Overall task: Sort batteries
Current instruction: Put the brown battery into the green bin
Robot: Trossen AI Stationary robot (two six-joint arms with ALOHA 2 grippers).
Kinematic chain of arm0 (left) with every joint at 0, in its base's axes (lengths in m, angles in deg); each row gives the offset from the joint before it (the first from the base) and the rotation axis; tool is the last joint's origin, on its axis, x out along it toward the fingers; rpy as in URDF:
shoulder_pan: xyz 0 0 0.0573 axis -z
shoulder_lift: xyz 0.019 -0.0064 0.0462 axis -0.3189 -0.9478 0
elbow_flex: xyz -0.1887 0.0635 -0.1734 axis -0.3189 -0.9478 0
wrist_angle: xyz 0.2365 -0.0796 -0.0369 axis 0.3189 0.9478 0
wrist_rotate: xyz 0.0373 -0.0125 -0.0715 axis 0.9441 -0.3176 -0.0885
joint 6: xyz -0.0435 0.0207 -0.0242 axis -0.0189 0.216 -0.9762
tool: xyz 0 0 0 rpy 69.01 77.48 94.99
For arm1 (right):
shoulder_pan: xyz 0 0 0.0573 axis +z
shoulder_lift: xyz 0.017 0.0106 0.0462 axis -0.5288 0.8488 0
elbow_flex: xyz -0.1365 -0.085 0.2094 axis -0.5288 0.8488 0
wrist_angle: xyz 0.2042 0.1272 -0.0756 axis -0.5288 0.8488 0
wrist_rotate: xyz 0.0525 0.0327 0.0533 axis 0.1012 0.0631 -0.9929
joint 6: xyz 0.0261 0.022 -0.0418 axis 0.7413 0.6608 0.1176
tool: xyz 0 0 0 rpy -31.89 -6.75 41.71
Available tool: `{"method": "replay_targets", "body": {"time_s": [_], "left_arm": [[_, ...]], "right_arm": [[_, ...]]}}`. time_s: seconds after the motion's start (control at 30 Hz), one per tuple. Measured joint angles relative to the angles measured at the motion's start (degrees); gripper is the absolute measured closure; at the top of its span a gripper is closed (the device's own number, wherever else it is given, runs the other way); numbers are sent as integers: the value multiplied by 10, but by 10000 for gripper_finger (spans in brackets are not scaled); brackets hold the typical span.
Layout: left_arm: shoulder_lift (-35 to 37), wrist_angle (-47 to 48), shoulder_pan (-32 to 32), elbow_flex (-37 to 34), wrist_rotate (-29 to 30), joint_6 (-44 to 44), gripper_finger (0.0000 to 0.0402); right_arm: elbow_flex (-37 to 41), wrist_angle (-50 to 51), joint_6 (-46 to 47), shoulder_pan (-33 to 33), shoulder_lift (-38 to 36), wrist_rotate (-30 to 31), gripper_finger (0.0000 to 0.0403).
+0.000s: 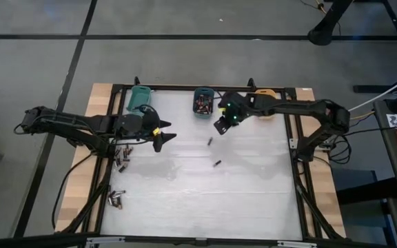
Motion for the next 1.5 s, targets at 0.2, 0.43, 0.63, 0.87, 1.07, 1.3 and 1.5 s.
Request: {"method": "replay_targets", "body": {"time_s": [0.2, 0.43, 0.63, 0.87, 1.07, 1.3, 1.5], "left_arm": [[-3, 74, -15, 0, 1, -53, 101], [-27, 173, -52, 0, -92, -89, 101], [-62, 149, -74, 0, -133, -41, 101], [-160, 119, -183, 0, -137, -92, 101], [-277, 120, -289, 0, -127, -141, 101], [-338, 53, -326, 1, -103, -131, 101], [-371, 71, -320, 4, -95, -114, 103]], "right_arm": [[0, 17, -52, 0, 0, 93, 332], [0, 173, -49, -9, 0, 125, 269], [0, 156, -33, -7, -8, 126, 249], [0, 21, -115, -25, -46, 112, 255], [-1, -75, -214, -88, -61, 15, 256], [-1, -90, -269, -152, -61, -105, 256], [-1, -91, -258, -189, -61, -138, 256]]}}
